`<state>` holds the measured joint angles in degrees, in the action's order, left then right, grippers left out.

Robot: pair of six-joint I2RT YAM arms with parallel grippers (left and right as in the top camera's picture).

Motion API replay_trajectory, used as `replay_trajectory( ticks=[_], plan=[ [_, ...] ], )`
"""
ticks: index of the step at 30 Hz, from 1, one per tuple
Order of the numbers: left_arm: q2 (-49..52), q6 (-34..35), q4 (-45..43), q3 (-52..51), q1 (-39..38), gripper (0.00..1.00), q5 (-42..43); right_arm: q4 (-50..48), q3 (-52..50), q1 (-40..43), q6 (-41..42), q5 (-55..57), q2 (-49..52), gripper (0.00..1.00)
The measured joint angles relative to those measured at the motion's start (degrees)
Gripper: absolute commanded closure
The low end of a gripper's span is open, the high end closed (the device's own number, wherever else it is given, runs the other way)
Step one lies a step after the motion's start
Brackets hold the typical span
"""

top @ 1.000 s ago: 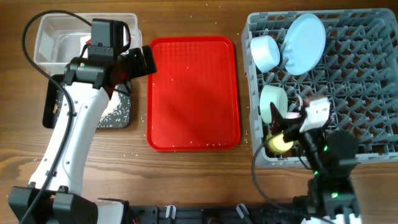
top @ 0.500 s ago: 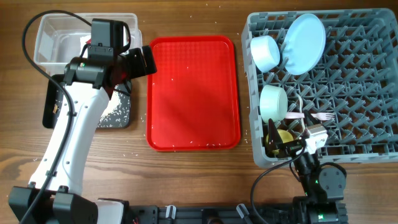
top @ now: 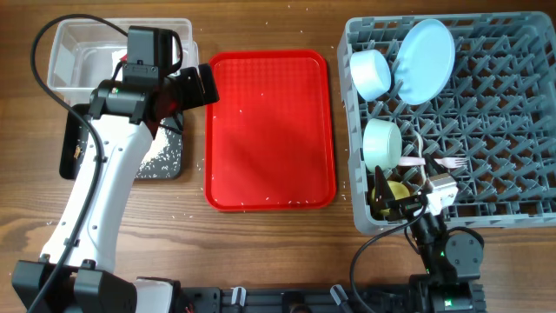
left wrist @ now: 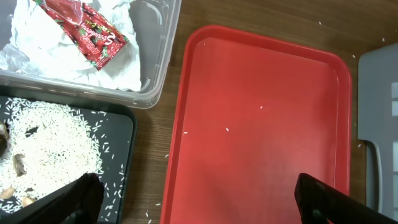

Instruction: Sort waste into correct bins and load items into the dishwasher rack

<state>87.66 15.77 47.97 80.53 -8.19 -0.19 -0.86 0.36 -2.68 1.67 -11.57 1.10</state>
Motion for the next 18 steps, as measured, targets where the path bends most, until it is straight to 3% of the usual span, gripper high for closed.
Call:
replay_trajectory(
  ticks=[7, 10, 12, 16, 18],
  plan=[
    [-1.2, 0.0, 0.7, 0.0, 0.0, 0.00, -0.2, 0.0, 0.0, 0.0, 0.0, 0.0, 0.0, 0.00],
    [-7.9, 0.0, -0.8, -1.4, 0.0, 0.00, -0.7, 0.0, 0.0, 0.0, 0.0, 0.0, 0.0, 0.00],
    [-14.4, 0.0, -10.8, -7.9, 0.2, 0.00, -0.9, 0.0, 0.0, 0.0, 0.0, 0.0, 0.0, 0.00],
    [-31.2, 0.0, -34.6, -32.1, 1.7, 0.00, -0.9, 0.0, 0.0, 0.0, 0.0, 0.0, 0.1, 0.00],
    [-39.2, 0.0, -41.6, -43.9, 2.3, 0.00, -0.9, 0.1, 0.0, 0.0, 0.0, 0.0, 0.1, 0.00]
  ],
)
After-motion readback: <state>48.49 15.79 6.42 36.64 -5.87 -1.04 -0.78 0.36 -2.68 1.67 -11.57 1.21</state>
